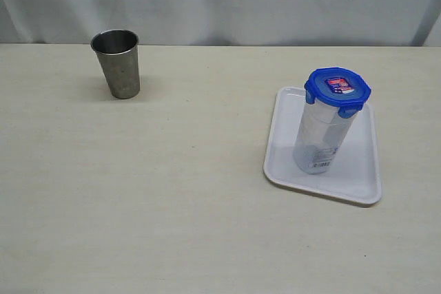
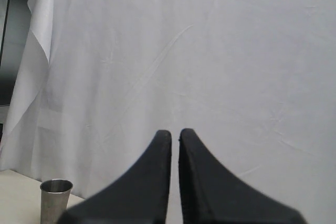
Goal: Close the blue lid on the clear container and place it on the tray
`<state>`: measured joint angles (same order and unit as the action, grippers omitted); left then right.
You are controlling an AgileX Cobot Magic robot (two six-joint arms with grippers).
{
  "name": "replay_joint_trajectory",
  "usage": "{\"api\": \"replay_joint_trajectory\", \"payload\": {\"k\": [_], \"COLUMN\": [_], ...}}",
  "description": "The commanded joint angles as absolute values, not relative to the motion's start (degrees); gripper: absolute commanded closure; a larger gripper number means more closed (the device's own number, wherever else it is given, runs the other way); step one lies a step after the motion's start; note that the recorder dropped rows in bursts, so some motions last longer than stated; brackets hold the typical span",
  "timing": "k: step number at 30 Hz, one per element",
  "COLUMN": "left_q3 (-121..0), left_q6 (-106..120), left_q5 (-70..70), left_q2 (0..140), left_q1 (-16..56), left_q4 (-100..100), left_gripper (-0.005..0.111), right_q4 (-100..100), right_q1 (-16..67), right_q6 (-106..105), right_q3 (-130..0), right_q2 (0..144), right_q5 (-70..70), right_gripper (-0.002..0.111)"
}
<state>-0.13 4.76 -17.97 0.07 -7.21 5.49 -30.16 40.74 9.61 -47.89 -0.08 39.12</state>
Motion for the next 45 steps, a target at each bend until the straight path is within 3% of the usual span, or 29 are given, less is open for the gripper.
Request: {"api": "replay_joint_trajectory", "payload": {"k": [1,7,10,15,23,30,38,45], "left_q3": [0.00,0.00,0.00,0.00,0.00,0.00,0.00,0.00], "left_q6": [5.18,5.18,5.18,5.18,5.18,5.18,5.18,5.18], "left_q5": [-17.72,-17.72,-17.72,-17.72,-17.72,-17.72,-17.72,-17.72], "left_q2": [0.00,0.00,0.00,0.00,0.00,0.00,0.00,0.00], "left_q1": [-7.28,-7.28,-7.28,-7.28,-7.28,-7.28,-7.28,-7.28], "left_q4": [5.42,5.42,5.42,5.42,5.42,5.42,5.32,5.32], "left_gripper": [0.107,0.107,0.107,0.107,0.107,0.107,0.107,0.107], "right_q4": [-27.26,-17.63,-6.20,-1.68,0.44,0.59,-1.26,-0.89], "right_q1": [38.30,30.68,24.44,11.77,-1.45,-2.80,-2.80,-2.52], "right_q6": [9.79,1.37,-10.96,-9.77,-8.12,-7.75,-5.11,-2.53], "right_q3": [-45.32,-37.22,-30.78,-19.30,-7.95,0.00,0.00,0.00], "right_q2": [0.00,0.00,0.00,0.00,0.00,0.00,0.00,0.00], "right_q5": [38.42,26.47,17.25,2.03,-0.66,0.00,19.74,19.95], "right_gripper": [0.102,0.102,0.104,0.104,0.104,0.104,0.104,0.104]}}
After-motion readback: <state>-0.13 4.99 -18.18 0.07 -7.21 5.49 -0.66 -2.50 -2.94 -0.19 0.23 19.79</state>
